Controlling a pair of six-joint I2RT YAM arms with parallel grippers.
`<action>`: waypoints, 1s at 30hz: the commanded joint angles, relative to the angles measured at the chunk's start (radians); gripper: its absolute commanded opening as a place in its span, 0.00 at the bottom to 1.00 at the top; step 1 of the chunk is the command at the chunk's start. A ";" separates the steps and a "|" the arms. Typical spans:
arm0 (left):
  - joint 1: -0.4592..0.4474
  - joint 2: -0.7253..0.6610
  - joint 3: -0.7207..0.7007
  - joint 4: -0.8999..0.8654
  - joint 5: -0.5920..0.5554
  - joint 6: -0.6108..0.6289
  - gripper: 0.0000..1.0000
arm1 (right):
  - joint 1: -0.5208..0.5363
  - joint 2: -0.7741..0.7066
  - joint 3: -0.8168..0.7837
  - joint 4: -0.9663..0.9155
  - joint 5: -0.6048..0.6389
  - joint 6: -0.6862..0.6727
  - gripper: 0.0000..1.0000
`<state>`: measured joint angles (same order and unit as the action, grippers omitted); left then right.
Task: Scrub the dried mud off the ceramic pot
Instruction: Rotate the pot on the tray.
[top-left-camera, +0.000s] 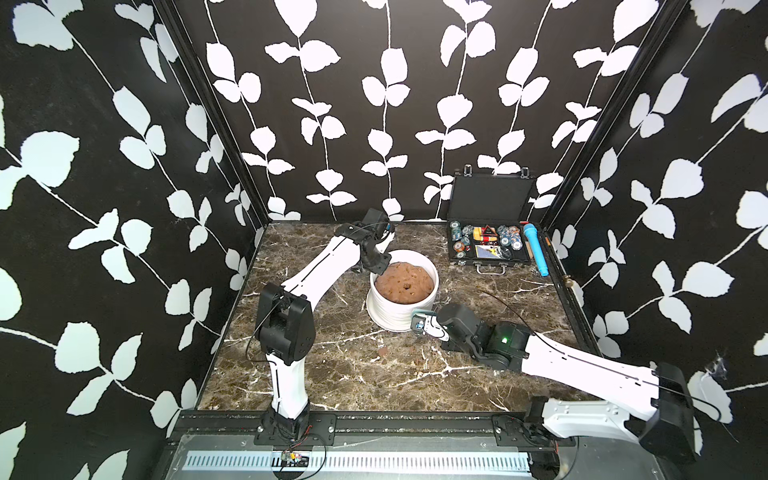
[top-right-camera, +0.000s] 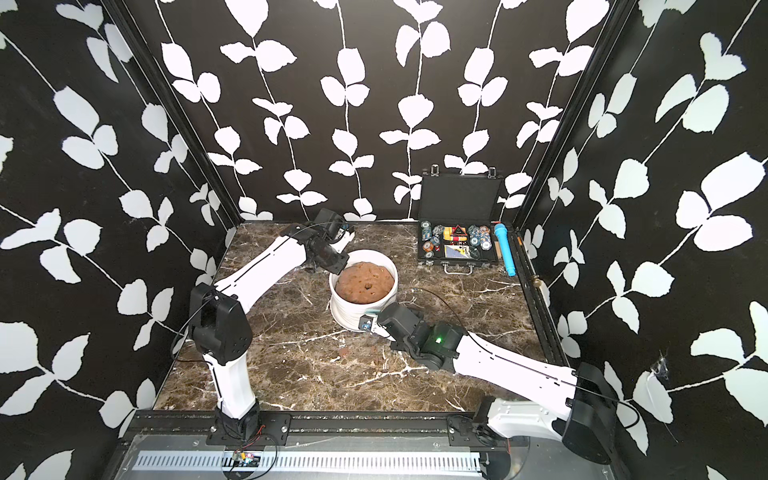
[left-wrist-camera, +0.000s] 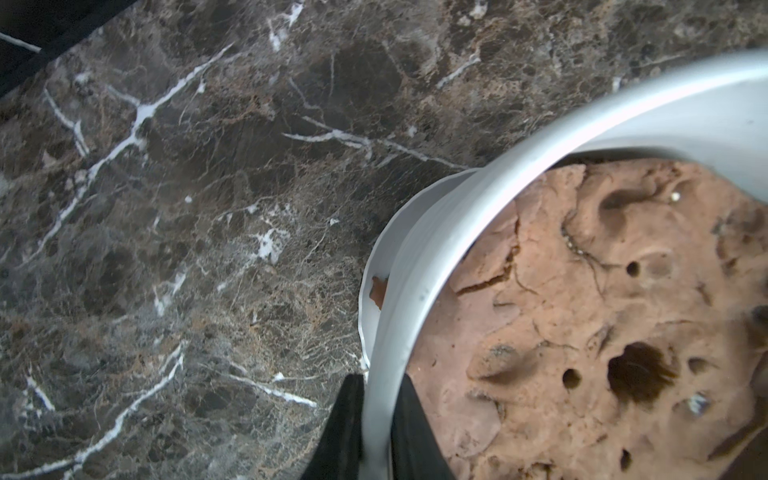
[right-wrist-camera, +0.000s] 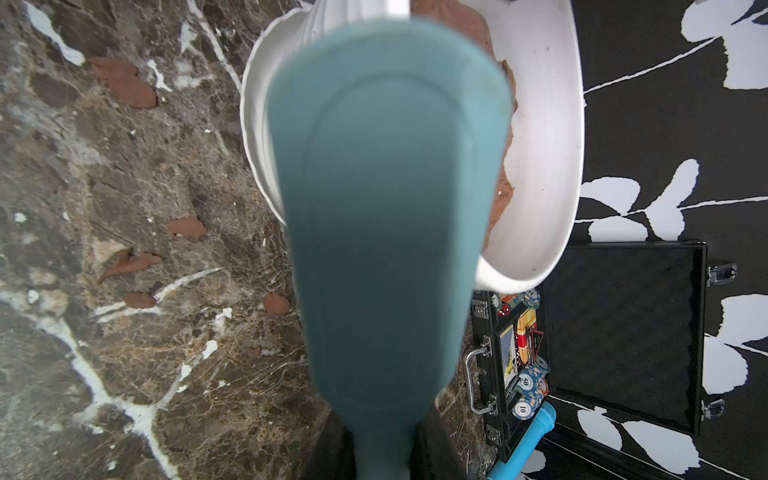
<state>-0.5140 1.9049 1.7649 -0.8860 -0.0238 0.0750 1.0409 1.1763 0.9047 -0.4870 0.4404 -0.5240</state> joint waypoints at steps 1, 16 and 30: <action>0.005 0.000 0.053 -0.014 0.036 0.053 0.19 | -0.012 -0.021 0.021 0.018 -0.005 0.003 0.00; -0.038 -0.113 0.135 -0.233 -0.177 -0.407 0.61 | -0.055 -0.058 0.027 0.005 -0.008 -0.006 0.00; -0.260 -0.216 -0.080 -0.412 -0.304 -1.188 0.66 | -0.106 -0.100 0.031 -0.009 -0.029 -0.028 0.00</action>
<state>-0.7639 1.7145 1.7367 -1.2293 -0.2893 -0.9134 0.9466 1.1091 0.9230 -0.4984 0.4210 -0.5484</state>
